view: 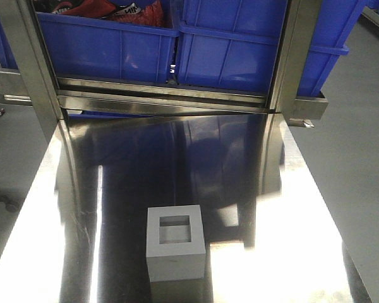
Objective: Sort gray base to blue bin
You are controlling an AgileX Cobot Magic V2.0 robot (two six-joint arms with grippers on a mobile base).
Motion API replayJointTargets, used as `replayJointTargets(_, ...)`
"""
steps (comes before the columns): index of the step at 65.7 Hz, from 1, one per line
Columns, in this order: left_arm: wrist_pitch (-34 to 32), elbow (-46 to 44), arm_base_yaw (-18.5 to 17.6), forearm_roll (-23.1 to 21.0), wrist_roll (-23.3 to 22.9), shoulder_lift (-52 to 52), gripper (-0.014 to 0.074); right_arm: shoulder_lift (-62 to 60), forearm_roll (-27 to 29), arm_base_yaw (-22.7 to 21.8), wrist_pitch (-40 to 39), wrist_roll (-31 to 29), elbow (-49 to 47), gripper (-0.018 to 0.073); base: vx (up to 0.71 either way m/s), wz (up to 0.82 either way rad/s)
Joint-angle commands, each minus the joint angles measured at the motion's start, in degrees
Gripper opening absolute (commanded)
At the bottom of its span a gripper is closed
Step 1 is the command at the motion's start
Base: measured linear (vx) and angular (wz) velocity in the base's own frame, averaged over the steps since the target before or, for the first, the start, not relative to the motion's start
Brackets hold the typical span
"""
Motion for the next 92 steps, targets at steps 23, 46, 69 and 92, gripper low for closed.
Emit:
replayJointTargets(23, -4.1, 1.6, -0.4, -0.5, -0.1, -0.1, -0.0006, -0.7, -0.4, -0.2, -4.3, -0.4, 0.9, -0.0009, 0.0, 0.0)
replayJointTargets(46, -4.1, 1.6, -0.4, -0.5, -0.1, -0.1, -0.0006, -0.7, -0.4, -0.2, -4.3, -0.4, 0.9, -0.0009, 0.0, 0.0)
replayJointTargets(69, -4.1, 1.6, -0.4, -0.5, -0.1, -0.1, -0.0006, -0.7, -0.4, -0.2, -4.3, -0.4, 0.9, -0.0009, 0.0, 0.0)
replayJointTargets(92, -4.1, 1.6, -0.4, -0.5, -0.1, -0.1, -0.0006, -0.7, -0.4, -0.2, -4.3, -0.4, 0.9, -0.0009, 0.0, 0.0)
